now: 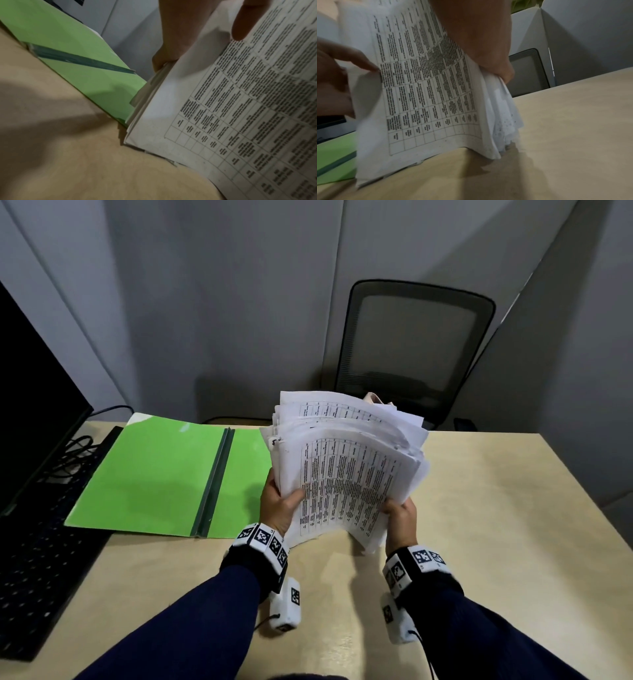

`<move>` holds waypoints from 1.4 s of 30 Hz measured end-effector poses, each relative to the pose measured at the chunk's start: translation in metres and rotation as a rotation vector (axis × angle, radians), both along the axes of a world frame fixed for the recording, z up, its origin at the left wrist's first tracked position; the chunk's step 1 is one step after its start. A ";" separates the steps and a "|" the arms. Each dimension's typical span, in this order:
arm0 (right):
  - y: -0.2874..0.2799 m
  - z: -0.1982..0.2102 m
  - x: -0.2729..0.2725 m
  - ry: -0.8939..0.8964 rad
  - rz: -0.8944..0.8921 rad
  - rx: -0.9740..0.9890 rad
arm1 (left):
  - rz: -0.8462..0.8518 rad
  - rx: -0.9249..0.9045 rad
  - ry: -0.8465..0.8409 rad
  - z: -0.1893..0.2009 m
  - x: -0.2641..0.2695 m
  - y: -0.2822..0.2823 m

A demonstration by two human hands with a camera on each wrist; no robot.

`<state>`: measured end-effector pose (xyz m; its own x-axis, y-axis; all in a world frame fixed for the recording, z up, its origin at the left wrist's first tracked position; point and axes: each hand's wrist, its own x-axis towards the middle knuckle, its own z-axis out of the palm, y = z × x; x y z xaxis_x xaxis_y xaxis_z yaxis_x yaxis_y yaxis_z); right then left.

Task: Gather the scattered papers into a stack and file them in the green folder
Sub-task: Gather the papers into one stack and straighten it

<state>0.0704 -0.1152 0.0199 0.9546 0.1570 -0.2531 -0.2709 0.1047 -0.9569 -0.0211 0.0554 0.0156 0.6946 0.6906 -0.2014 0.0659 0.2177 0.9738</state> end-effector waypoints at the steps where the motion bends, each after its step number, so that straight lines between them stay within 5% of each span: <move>1: -0.001 0.000 -0.001 -0.004 0.015 -0.013 | 0.018 -0.008 0.007 -0.002 0.000 -0.001; 7: -0.018 0.004 0.013 -0.085 0.063 -0.045 | 0.016 -0.061 0.018 -0.004 -0.002 0.003; 16: -0.015 -0.021 0.000 0.077 0.136 -0.080 | -0.016 -0.019 0.175 -0.016 -0.004 -0.015; 20: -0.029 -0.007 0.009 -0.104 0.170 -0.057 | 0.006 -0.009 0.119 -0.009 -0.002 -0.006; 25: -0.035 0.065 0.043 -0.409 0.247 0.044 | 0.038 -0.024 0.093 -0.007 -0.004 0.003; 28: -0.027 0.122 0.056 -0.733 0.343 -0.191 | 0.047 -0.045 0.081 -0.005 -0.004 0.000; 32: 0.003 0.185 0.045 -1.179 0.651 -0.889 | 0.076 -0.112 0.060 -0.005 -0.002 -0.002; 35: 0.032 0.189 0.027 -1.323 0.845 -1.285 | 0.056 -0.144 0.061 0.000 -0.004 -0.004; 42: 0.062 0.165 0.026 -1.432 0.759 -1.406 | 0.018 -0.132 0.028 0.014 -0.008 -0.005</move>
<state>0.0966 -0.0534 0.1847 0.4056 0.9035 0.1384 0.8858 -0.4259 0.1844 -0.0292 0.0499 0.0297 0.6753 0.6690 -0.3105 0.0880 0.3449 0.9345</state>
